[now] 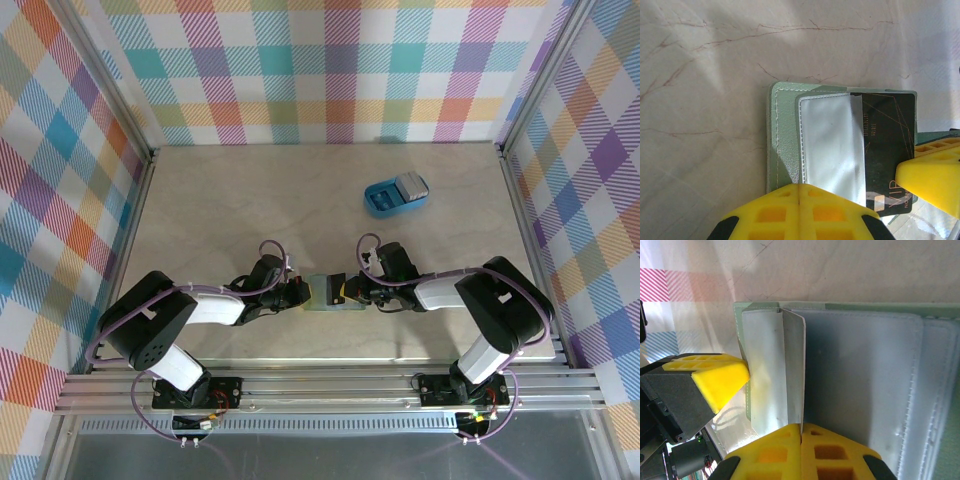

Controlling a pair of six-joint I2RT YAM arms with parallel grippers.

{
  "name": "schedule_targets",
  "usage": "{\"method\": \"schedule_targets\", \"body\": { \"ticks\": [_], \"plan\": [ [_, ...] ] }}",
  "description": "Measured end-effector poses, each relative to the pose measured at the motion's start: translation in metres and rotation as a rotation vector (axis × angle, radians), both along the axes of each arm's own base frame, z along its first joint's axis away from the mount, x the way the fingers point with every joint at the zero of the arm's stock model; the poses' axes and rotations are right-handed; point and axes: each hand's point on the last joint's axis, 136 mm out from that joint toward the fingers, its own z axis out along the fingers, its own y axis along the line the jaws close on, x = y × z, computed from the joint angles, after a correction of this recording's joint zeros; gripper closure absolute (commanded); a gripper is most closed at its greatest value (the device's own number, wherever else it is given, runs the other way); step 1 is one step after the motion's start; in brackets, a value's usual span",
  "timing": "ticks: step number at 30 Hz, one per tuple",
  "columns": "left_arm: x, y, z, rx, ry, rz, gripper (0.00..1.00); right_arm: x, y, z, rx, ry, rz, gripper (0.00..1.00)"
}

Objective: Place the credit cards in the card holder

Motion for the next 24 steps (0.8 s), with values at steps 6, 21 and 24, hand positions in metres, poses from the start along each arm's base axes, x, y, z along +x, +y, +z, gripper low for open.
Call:
{"method": "schedule_targets", "body": {
  "ticks": [6, 21, 24],
  "plan": [
    [0.0007, 0.0006, 0.0, 0.009, 0.0, 0.005, 1.0, -0.0002, -0.0002, -0.0006, -0.004, 0.001, 0.0, 1.0],
    [0.0005, 0.0015, -0.0007, 0.022, 0.007, 0.016, 1.0, -0.0005, 0.0002, 0.0012, -0.029, -0.005, 0.016, 1.0],
    [0.0006, 0.0014, -0.0007, 0.022, 0.007, 0.016, 1.0, -0.0006, 0.0021, 0.0048, -0.015, -0.01, 0.023, 1.0]
  ]
}}
